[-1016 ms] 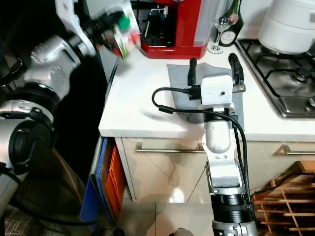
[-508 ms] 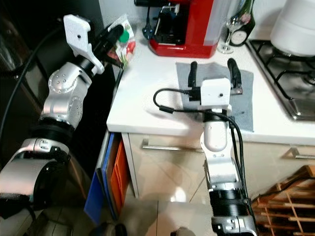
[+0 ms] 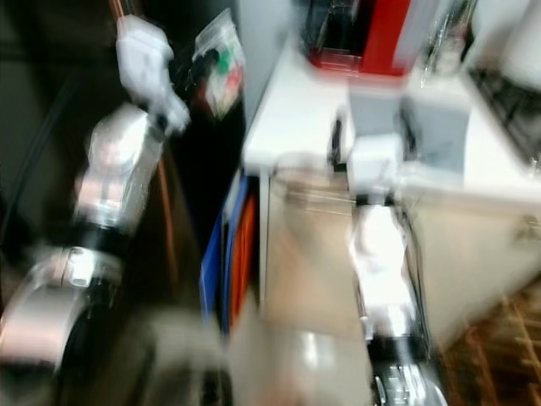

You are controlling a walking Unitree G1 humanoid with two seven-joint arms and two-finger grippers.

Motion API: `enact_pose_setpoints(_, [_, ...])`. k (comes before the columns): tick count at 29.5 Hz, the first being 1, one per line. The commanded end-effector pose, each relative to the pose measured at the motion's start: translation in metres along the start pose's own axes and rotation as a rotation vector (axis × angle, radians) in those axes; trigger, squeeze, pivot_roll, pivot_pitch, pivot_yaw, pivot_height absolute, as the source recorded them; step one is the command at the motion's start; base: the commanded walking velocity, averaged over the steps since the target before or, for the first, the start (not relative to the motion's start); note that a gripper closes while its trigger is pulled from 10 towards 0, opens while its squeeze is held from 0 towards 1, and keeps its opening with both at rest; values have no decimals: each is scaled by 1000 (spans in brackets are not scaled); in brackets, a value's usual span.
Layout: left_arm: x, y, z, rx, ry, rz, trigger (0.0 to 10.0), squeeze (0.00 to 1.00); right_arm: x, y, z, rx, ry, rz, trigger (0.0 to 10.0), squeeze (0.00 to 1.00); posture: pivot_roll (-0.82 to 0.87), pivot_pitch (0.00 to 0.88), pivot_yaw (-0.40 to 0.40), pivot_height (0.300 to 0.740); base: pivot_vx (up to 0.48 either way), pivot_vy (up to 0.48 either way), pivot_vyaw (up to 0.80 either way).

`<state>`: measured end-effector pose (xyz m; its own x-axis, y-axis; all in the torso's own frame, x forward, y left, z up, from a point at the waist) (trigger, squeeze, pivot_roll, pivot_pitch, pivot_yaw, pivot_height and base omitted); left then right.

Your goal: Restocking fridge

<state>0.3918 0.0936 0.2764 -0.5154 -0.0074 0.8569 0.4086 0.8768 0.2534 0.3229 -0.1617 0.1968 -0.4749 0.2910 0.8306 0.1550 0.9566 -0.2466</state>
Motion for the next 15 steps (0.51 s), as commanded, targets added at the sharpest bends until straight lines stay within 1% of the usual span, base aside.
enact_pose_setpoints(1, [5,-3,-3,-15,-5,-5,10000,0,7,3,-4,-1,-34,-9,10000,514,-207,0,57,740,0,0,0])
enact_pose_setpoints(6, [2,-7,1,-32,10,7,10000,0,2,1,-1,-10,-8,-18,10000,514,-203,0,56,740,0,0,0])
enact_pose_setpoints(15, [-8,-13,14,-31,41,23,10000,0,-4,0,3,1,22,-22,10000,514,-195,0,43,740,0,0,0])
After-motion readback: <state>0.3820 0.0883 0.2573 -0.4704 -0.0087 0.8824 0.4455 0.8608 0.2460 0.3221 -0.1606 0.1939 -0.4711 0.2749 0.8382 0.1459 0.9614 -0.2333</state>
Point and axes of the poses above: a point about 5 cm out from each wrist's last joint towards the gripper, its own z axis pointing back from the gripper into the wrist, its own x axis along the axis of the wrist's last joint, y = z × x, the point moved 2 cm from there along -z, pointing out of the wrist towards the gripper, and after that the axes turned 4 degrees about -z, right-handed, at the moved point
